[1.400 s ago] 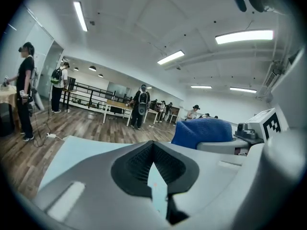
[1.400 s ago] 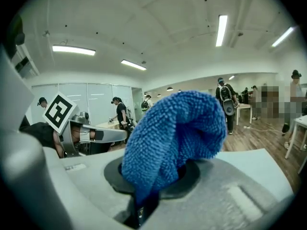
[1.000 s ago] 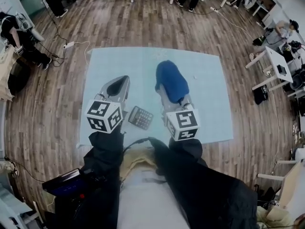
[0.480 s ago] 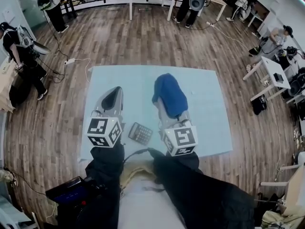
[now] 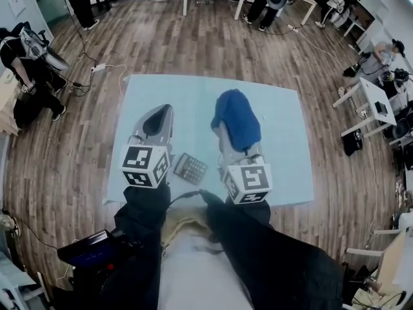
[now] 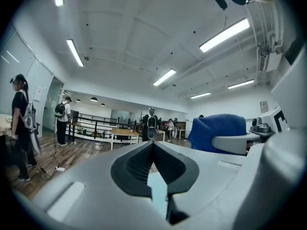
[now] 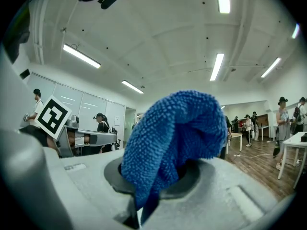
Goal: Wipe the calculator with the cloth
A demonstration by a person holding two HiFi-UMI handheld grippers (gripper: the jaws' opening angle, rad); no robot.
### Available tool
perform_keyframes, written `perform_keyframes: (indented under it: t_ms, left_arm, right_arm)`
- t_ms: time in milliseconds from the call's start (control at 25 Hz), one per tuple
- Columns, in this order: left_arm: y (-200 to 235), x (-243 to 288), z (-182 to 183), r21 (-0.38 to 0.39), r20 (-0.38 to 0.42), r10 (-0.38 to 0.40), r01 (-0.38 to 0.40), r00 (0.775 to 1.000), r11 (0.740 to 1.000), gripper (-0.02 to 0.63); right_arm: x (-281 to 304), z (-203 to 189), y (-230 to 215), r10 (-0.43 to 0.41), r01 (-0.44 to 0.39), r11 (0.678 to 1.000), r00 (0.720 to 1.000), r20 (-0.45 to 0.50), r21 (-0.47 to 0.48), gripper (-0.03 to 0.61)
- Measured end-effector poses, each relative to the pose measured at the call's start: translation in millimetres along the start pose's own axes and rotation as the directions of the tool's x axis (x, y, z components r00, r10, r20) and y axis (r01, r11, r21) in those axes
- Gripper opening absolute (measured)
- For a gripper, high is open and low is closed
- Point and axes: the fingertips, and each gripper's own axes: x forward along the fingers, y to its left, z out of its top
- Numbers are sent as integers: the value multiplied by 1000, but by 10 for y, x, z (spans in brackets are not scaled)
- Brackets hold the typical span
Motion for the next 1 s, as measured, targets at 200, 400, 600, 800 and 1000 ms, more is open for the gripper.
perform_keyframes:
  t_ms: [200, 400, 600, 800, 1000]
  left_arm:
    - [8, -17, 35, -1, 6, 4, -4, 1000, 1000, 0]
    - [57, -28, 8, -6, -5, 21, -21, 1000, 1000, 0]
    - [76, -26, -17, -8, -15, 25, -25, 1000, 1000, 0]
    - [105, -47, -51, -10, -25, 33, -33, 999, 999, 0]
    - [148, -95, -146, -15, -36, 38, -38, 999, 999, 0]
  right_arm:
    - [42, -27, 65, 24, -24, 1000, 1000, -13, -4, 58]
    - [77, -42, 93, 42, -42, 999, 999, -17, -1, 58]
    - [96, -47, 100, 46, -46, 999, 999, -16, 3, 58]
    - [107, -71, 128, 51, -51, 999, 999, -17, 13, 58]
    - [119, -153, 199, 62, -62, 998, 998, -24, 17, 58]
